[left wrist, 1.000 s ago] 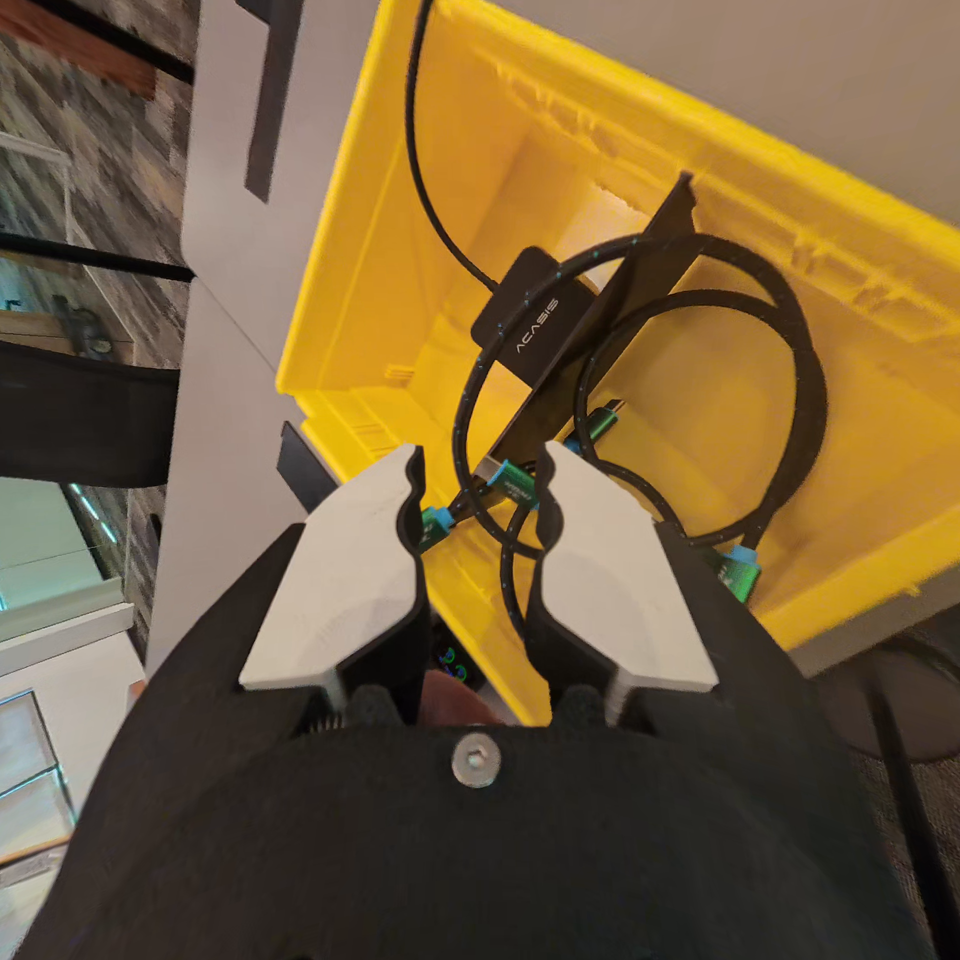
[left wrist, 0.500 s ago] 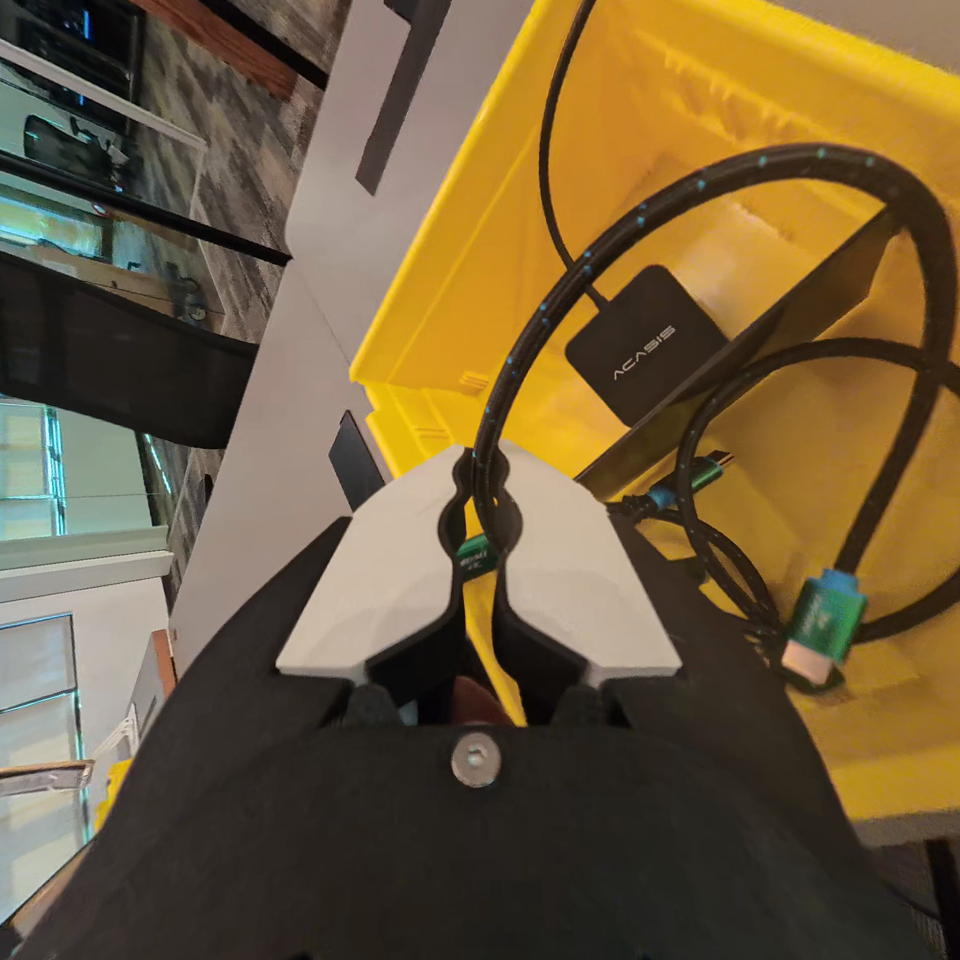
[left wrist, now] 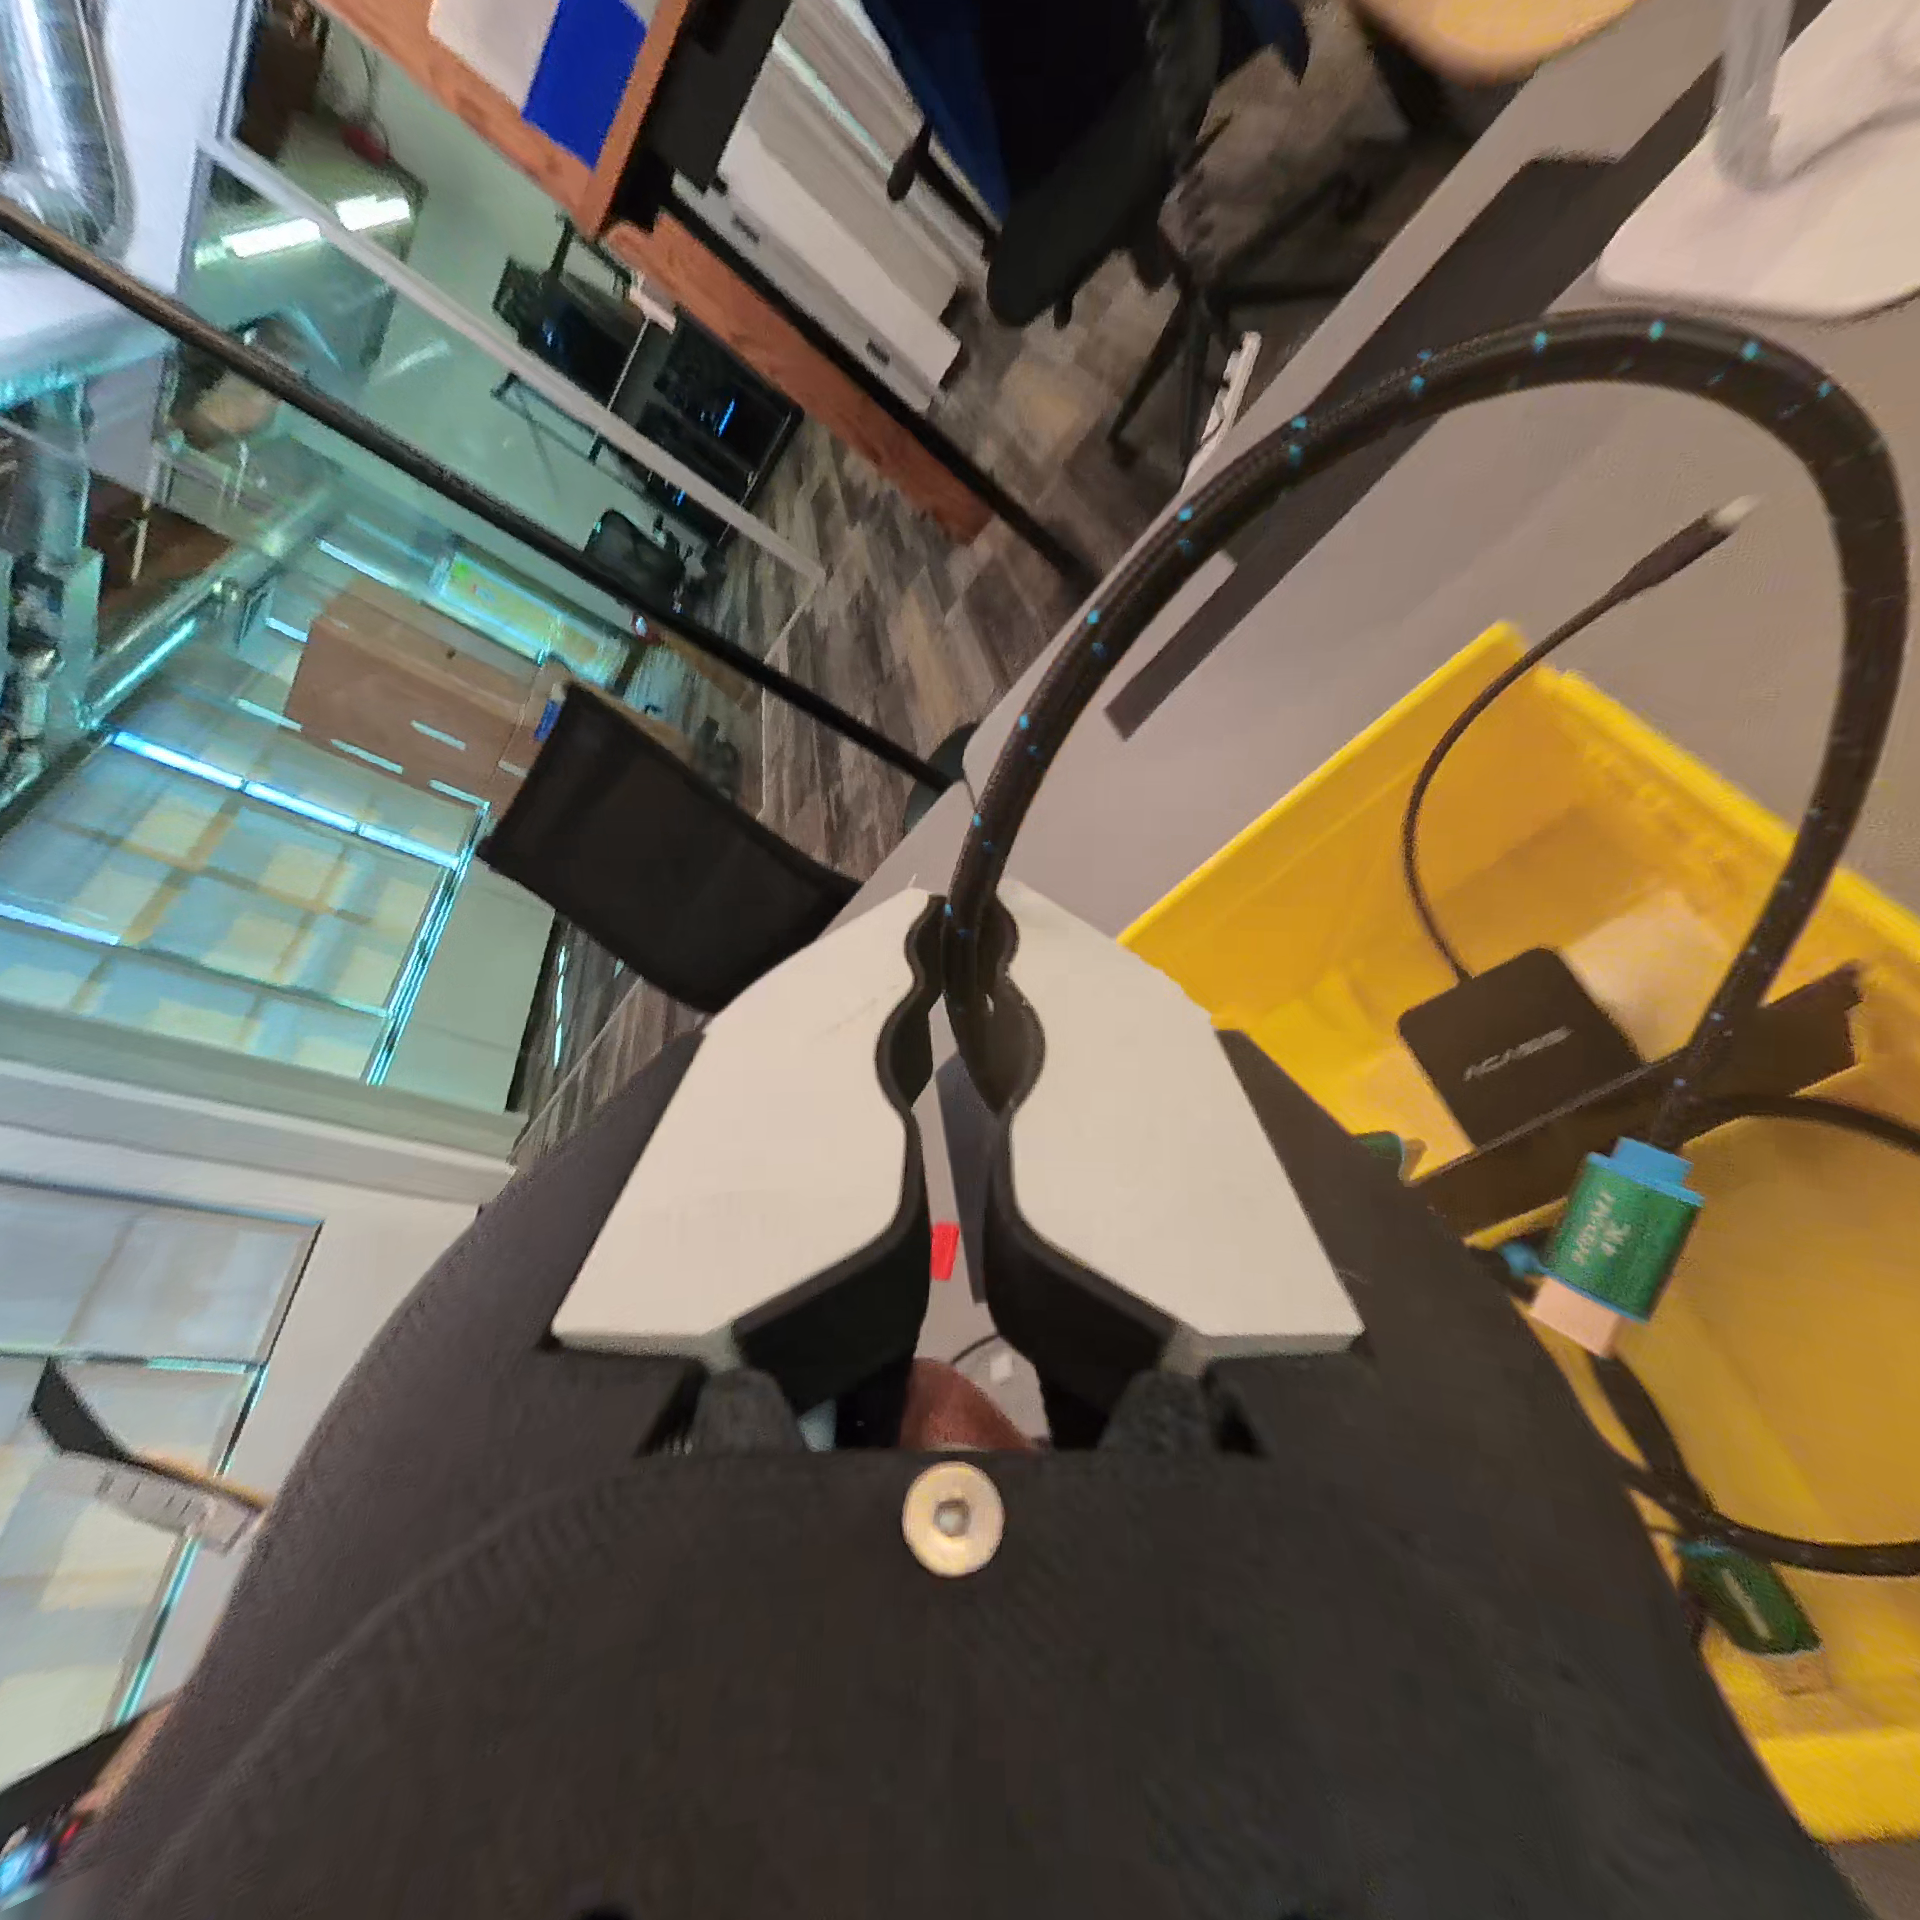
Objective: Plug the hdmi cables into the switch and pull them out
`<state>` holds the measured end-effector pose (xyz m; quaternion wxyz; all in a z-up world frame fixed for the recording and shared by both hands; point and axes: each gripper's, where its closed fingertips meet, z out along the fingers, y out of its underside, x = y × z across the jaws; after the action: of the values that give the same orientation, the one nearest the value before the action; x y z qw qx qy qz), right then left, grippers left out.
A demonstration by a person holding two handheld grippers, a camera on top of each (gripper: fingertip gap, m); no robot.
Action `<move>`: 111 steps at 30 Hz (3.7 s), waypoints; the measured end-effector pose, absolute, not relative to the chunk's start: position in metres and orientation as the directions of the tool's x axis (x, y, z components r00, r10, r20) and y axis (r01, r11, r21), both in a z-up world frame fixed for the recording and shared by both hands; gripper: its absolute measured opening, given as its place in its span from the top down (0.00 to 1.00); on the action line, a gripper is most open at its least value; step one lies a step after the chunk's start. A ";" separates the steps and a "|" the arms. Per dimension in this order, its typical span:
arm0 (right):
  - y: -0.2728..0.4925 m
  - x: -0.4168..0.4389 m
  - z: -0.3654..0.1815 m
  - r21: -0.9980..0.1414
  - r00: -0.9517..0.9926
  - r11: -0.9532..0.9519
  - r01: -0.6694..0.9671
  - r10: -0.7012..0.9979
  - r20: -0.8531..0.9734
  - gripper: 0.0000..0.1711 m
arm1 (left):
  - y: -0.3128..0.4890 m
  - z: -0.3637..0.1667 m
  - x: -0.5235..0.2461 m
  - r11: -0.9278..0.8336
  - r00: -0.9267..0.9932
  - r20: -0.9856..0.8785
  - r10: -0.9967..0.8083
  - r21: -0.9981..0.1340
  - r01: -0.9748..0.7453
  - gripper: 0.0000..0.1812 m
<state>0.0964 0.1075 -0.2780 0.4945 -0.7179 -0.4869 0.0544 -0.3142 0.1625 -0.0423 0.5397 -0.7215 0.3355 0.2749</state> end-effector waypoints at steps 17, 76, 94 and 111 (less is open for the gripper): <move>0.098 0.037 -0.138 -0.953 0.495 0.090 0.291 0.838 0.230 0.71 | 0.143 -0.007 -0.119 0.234 0.588 -0.715 -0.379 -0.689 -0.687 0.97; 0.110 0.022 -0.248 -0.935 0.053 0.069 0.347 0.994 0.093 0.88 | 0.162 -0.057 -0.097 0.218 0.613 -0.567 -0.550 -0.806 -0.550 0.97; 0.093 0.050 -0.191 -0.999 -0.083 -0.023 -0.033 0.996 -0.021 0.88 | 0.155 -0.049 -0.095 0.225 0.623 -0.538 -0.567 -0.829 -0.512 0.97; 0.157 0.070 -0.299 -0.528 0.137 0.130 0.839 0.889 0.436 0.84 | 0.155 -0.052 -0.086 0.263 0.645 -0.505 -0.574 -0.859 -0.439 0.97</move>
<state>0.0704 0.1570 -0.2985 0.3668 -0.6586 -0.6561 0.0343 -0.0859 0.1550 -0.0520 0.6755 -0.6050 0.4186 -0.0501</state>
